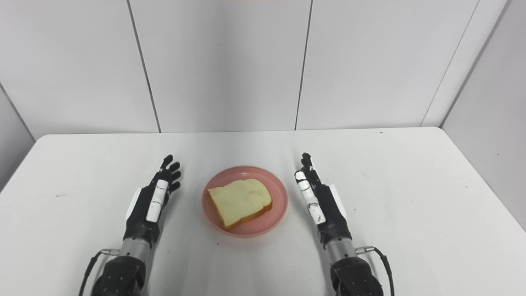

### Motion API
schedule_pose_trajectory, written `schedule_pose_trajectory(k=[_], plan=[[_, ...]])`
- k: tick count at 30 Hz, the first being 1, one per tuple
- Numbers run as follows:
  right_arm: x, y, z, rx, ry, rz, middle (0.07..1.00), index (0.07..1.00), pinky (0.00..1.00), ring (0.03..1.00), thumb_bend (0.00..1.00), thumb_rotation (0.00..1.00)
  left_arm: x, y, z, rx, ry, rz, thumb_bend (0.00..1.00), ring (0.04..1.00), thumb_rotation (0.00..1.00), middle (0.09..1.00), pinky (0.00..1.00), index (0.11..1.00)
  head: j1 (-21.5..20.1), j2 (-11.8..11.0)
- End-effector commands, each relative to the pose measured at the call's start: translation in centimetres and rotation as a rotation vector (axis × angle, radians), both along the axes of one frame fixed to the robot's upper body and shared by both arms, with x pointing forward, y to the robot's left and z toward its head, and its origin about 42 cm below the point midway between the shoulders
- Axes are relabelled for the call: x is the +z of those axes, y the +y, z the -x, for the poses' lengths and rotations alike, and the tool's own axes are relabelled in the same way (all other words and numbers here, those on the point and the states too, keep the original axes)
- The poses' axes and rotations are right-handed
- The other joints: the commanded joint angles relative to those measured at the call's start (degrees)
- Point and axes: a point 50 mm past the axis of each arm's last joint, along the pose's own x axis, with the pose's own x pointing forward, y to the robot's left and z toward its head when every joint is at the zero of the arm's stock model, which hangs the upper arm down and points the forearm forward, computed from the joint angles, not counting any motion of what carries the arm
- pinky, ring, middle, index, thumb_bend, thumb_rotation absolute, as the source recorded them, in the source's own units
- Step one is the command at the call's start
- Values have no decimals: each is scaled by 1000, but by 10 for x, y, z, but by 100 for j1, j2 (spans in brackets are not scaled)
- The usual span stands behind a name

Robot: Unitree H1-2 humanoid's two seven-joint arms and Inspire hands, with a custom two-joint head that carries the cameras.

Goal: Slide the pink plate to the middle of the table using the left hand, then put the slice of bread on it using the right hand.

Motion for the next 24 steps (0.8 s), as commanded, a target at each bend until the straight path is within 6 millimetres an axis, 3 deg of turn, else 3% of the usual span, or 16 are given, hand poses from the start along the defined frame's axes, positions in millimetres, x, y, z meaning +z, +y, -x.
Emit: schedule_pose_trajectory(k=[1,11,24], plan=[[16,2,-5,0,-96,-19,1000,1000,1000,1000,275,1000,18,-1,-7,5,-92,1,946,921,965,932,906,926,-1,-3],[13,0,-8,-5,-90,-19,1000,1000,1000,1000,285,1000,21,0,-8,-11,-107,23,881,935,980,946,914,944,2,-45],[13,1,-8,-7,-87,-16,1000,1000,1000,1000,284,1000,25,1,-7,-20,-112,10,875,947,993,952,932,952,0,-48]])
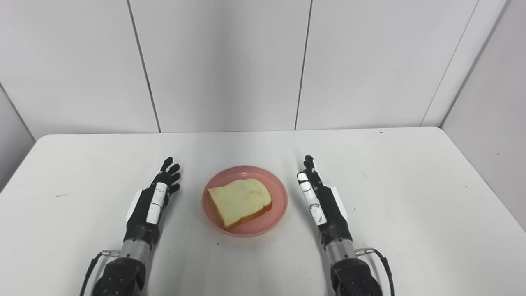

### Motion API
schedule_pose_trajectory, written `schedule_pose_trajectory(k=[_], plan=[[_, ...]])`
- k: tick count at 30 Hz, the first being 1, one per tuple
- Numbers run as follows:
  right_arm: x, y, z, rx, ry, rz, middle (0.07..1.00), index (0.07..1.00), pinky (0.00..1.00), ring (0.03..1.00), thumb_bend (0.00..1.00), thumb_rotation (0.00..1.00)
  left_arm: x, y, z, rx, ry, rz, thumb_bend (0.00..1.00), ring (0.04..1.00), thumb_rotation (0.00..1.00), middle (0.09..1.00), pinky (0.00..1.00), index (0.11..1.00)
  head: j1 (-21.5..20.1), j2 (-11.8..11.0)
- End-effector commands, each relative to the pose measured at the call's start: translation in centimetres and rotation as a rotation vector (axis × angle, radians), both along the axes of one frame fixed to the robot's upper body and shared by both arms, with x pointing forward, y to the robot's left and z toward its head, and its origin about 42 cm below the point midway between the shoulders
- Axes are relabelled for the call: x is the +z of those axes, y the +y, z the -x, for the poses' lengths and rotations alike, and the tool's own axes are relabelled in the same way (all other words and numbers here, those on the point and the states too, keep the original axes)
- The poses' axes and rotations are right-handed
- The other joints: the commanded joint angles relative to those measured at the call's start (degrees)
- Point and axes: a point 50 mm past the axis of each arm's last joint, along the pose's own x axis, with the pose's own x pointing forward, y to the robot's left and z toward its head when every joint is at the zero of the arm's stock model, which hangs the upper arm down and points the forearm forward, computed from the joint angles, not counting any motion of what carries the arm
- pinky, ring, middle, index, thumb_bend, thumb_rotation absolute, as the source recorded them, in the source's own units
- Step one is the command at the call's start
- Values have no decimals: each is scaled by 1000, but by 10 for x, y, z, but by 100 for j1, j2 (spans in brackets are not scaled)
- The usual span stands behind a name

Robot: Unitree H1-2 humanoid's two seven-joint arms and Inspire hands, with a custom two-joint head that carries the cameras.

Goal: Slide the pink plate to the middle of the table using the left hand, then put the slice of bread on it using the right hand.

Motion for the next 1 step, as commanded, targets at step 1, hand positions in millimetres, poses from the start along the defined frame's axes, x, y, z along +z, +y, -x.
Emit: schedule_pose_trajectory(k=[1], plan=[[20,3,-6,10,-100,-4,1000,1000,1000,1000,278,1000,25,-1,-7,-11,-94,0,880,950,993,952,935,951,9,4]])
